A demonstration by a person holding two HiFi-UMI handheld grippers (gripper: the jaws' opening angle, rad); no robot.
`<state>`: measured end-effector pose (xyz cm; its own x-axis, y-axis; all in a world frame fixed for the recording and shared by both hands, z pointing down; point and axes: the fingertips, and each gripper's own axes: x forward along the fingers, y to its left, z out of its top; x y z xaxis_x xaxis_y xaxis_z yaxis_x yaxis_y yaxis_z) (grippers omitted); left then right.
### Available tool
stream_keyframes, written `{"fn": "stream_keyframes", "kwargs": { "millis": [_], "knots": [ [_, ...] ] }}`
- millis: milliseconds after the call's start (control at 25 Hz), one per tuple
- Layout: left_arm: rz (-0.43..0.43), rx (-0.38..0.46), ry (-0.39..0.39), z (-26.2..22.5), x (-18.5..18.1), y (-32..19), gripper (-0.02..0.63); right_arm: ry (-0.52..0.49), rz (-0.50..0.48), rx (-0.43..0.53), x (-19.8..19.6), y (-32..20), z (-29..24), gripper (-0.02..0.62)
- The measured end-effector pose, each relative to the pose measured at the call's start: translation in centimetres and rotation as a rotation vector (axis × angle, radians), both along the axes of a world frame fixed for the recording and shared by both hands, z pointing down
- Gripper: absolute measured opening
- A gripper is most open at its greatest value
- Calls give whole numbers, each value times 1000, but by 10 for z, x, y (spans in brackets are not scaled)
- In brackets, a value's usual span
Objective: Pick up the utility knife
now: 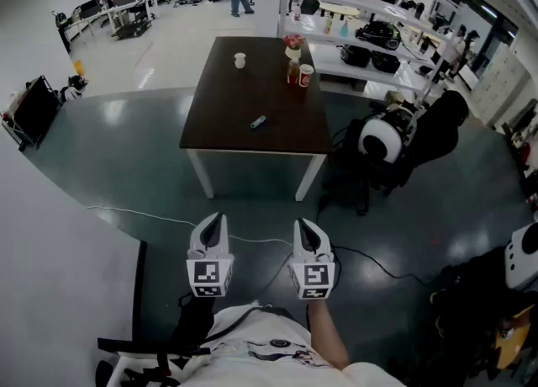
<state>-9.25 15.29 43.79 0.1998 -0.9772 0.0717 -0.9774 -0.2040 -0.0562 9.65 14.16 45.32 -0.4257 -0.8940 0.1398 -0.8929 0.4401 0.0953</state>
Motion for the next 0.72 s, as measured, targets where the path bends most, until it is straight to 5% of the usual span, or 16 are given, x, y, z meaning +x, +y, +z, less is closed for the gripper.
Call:
{"fn": "stream_keyframes", "kwargs": {
  "millis": [720],
  "knots": [
    [11, -14, -11, 5, 1, 0, -2, -3, -21, -6, -3, 6, 4, 0]
  ]
}}
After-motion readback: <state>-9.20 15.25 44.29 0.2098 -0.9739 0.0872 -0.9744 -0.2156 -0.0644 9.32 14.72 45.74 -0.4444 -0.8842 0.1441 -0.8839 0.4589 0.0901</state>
